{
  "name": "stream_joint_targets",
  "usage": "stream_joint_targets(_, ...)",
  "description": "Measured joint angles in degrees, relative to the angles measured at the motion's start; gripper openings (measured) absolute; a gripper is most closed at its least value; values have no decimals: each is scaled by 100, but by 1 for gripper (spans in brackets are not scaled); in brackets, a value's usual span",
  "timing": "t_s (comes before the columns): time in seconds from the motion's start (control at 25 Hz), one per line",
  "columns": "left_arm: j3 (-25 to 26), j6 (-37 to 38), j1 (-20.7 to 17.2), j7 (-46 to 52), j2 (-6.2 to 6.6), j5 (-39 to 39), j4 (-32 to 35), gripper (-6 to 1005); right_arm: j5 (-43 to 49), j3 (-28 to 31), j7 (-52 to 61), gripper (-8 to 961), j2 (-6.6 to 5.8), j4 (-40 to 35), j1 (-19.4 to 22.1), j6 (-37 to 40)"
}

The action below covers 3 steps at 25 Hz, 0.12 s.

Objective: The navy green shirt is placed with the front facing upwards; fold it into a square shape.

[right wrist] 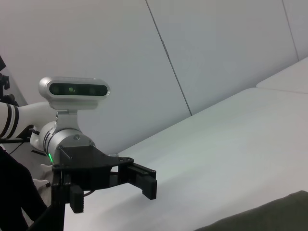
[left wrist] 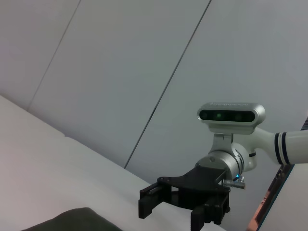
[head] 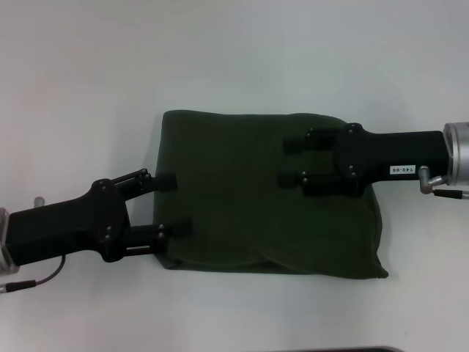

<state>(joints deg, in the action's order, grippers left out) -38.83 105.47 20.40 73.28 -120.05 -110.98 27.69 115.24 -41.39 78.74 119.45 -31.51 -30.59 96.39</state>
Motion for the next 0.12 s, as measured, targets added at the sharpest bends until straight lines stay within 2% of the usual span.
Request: stream_joint_targets(0.12,-2,-7,-2,2,0,-2,0,903,-26,0,0,741,-2,-2,-2,1)
